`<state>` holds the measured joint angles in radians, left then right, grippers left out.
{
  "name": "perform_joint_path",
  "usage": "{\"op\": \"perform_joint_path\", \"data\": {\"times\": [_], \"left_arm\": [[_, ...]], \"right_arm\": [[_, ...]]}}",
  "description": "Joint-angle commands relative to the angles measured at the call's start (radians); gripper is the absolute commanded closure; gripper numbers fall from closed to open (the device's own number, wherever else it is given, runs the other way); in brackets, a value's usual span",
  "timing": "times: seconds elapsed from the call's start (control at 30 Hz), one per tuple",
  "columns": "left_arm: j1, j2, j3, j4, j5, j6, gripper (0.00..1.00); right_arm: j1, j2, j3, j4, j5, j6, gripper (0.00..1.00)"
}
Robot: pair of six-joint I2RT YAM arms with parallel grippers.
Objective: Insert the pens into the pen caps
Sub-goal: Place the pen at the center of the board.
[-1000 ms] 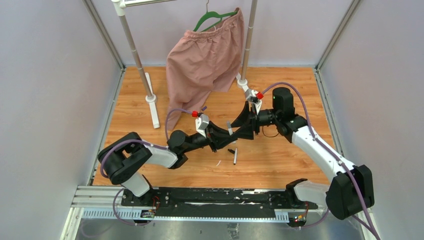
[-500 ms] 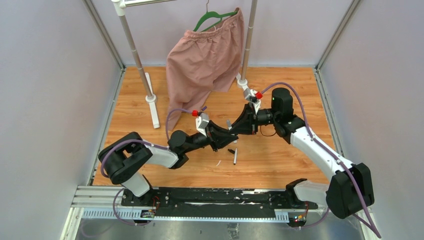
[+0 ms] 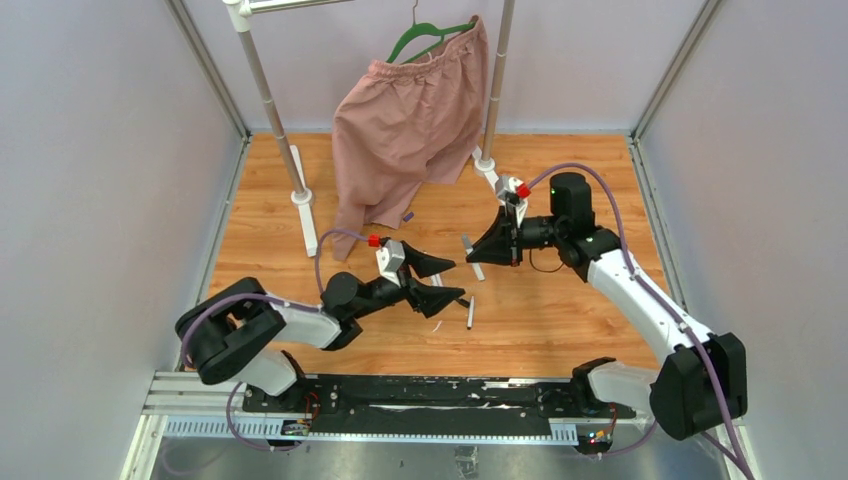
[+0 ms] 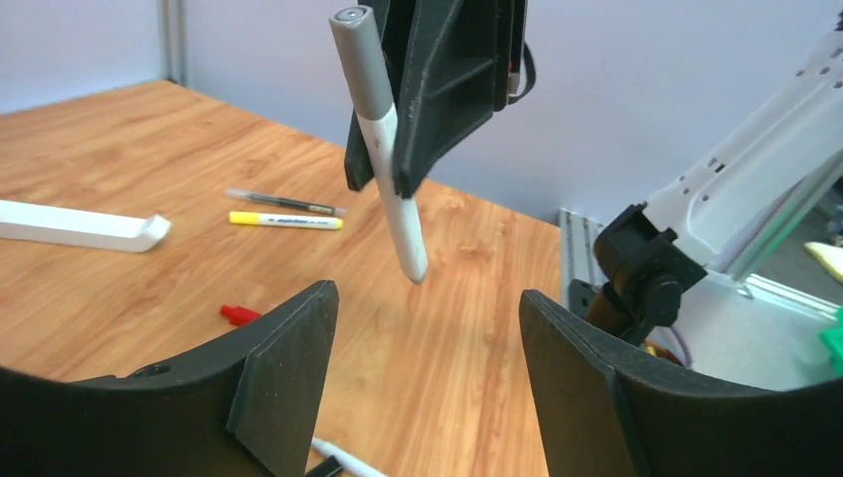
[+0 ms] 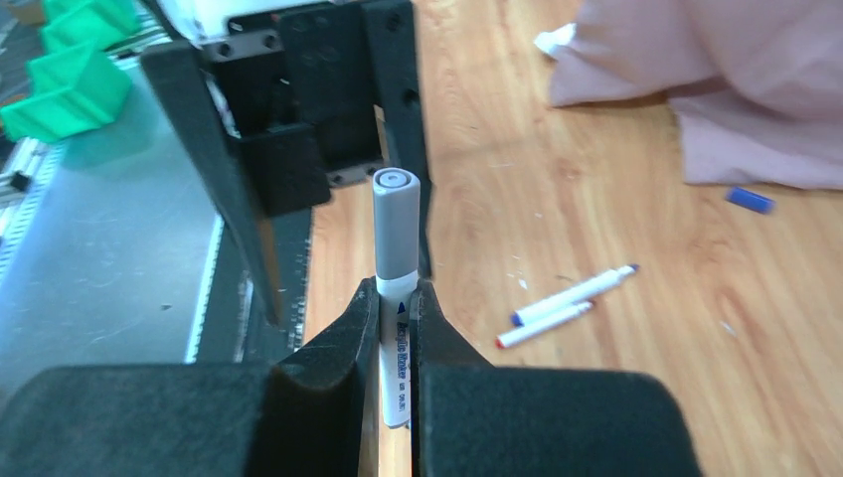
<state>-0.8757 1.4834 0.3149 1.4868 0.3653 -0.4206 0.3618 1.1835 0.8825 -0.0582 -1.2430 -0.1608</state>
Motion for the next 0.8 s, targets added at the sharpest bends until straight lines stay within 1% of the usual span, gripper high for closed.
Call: {"op": "perform_joint_path", "data": {"times": [0.0,0.1,0.17,0.2,0.27,0.33,0.5,0.63,0.77], "left_arm": [[0.038,-0.097,-0.028,-0.112,-0.038,0.128,0.26],[0.074,-0.163,-0.002,-0.298,-0.073,0.192,0.25],[0.088,-0.193,0.005,-0.395,-0.148,0.2,0.23],[0.092,-0.193,-0.002,-0.388,-0.173,0.19,0.23],[0.1,-0.175,-0.03,-0.297,-0.169,0.176,0.22],[0.106,-0.161,-0.057,-0.231,-0.177,0.165,0.22],[0.109,-0.162,-0.094,-0.161,-0.184,0.155,0.2],[0.11,-0.161,-0.126,-0.1,-0.189,0.151,0.19],[0.11,-0.161,-0.135,-0.079,-0.189,0.149,0.19]], "right_arm": [[-0.074,-0.028,0.048,-0.184,0.129,-0.206,0.99],[-0.116,-0.017,0.056,-0.249,0.287,-0.309,0.99],[-0.134,0.005,0.057,-0.274,0.409,-0.366,0.99],[-0.142,0.016,0.058,-0.279,0.471,-0.379,0.98],[-0.153,0.044,0.055,-0.279,0.616,-0.399,0.96],[-0.171,0.079,0.055,-0.279,0.727,-0.407,0.96],[-0.212,0.189,0.069,-0.279,0.897,-0.379,0.94],[-0.226,0.29,0.098,-0.287,1.071,-0.347,0.93],[-0.24,0.383,0.132,-0.325,1.148,-0.329,0.92]]}}
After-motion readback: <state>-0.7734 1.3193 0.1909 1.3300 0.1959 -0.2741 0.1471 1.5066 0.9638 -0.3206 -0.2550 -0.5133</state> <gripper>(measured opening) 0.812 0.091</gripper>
